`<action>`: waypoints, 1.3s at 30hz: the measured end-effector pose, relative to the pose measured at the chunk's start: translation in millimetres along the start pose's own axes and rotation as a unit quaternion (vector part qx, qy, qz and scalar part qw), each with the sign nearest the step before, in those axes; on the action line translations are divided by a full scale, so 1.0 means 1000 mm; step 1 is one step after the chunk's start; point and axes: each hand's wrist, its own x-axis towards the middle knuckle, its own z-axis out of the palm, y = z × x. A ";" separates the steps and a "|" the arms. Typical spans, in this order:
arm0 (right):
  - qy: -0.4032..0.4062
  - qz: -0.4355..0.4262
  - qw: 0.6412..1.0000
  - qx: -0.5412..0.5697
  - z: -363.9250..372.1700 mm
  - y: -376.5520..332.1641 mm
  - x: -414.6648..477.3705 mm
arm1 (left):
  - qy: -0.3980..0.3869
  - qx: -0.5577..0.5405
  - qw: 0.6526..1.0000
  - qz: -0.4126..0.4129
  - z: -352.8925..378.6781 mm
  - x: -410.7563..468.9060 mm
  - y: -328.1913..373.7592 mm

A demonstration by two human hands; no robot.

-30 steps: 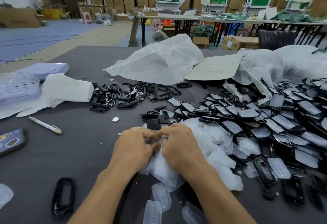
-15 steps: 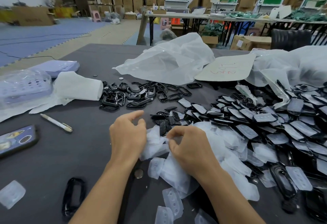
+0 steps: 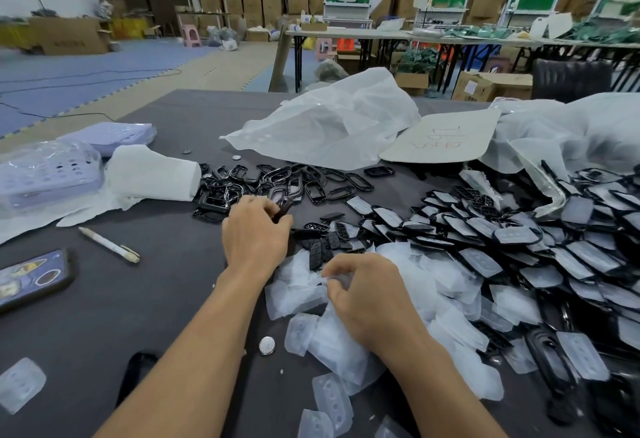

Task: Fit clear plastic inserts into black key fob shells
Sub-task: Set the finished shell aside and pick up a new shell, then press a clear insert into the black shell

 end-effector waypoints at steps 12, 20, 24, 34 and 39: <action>0.099 -0.019 0.993 0.057 -0.004 -0.007 -0.002 | -0.056 -0.338 0.923 -0.173 -0.049 -0.067 -0.007; 0.032 0.013 0.994 -0.099 0.001 -0.031 0.059 | -0.041 -0.318 0.925 -0.203 -0.055 -0.065 0.001; 0.022 0.010 0.989 -0.144 0.016 -0.038 0.076 | -0.069 -0.320 0.927 -0.183 -0.053 -0.065 0.002; 0.139 0.068 0.953 0.261 0.002 -0.028 0.025 | -0.093 -0.333 0.920 -0.182 -0.051 -0.065 0.006; 0.089 0.128 0.887 0.434 -0.006 -0.018 0.002 | -0.145 -0.357 0.914 -0.125 -0.053 -0.077 0.023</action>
